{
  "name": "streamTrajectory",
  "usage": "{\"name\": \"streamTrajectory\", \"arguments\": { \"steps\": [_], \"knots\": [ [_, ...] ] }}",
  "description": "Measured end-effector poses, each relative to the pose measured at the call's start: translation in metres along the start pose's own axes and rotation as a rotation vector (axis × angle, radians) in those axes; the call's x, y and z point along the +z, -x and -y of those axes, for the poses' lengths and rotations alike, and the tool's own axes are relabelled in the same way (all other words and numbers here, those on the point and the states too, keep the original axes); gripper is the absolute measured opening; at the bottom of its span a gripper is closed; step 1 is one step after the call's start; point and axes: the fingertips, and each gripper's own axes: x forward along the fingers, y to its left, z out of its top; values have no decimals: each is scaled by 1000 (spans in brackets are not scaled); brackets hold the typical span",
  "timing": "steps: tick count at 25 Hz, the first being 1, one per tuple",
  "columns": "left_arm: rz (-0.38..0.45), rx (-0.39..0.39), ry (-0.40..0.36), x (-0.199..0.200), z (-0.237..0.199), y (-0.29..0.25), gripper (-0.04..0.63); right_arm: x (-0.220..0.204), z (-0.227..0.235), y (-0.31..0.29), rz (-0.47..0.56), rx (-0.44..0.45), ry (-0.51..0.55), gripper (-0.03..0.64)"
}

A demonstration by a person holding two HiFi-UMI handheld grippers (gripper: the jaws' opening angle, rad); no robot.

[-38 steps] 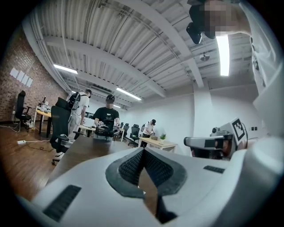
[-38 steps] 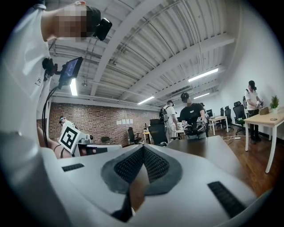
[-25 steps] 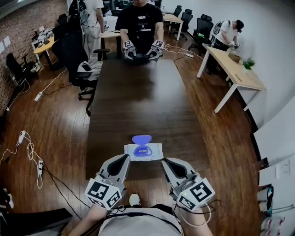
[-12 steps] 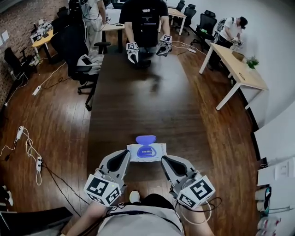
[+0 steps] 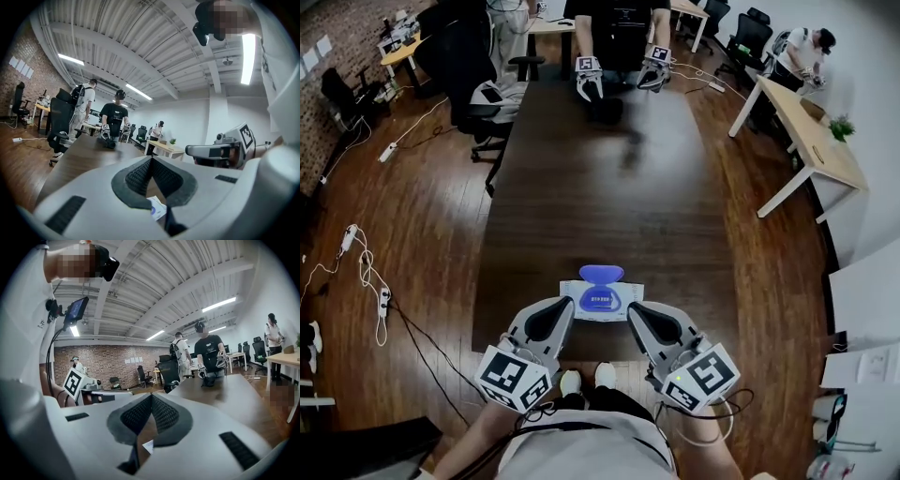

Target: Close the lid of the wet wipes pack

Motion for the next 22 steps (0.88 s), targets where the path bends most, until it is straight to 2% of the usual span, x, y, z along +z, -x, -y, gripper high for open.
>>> {"name": "streamTrajectory", "arguments": {
  "steps": [11, 16, 22],
  "knots": [
    [-67, 63, 20, -47, -18, -24, 2, -24, 46, -20, -35, 71, 54, 3],
    [-112, 93, 56, -75, -28, -35, 2, -54, 65, -33, -54, 100, 51, 5],
    [-141, 106, 60, -104, -45, -52, 2, -94, 90, -60, -97, 116, 58, 6]
  ]
}}
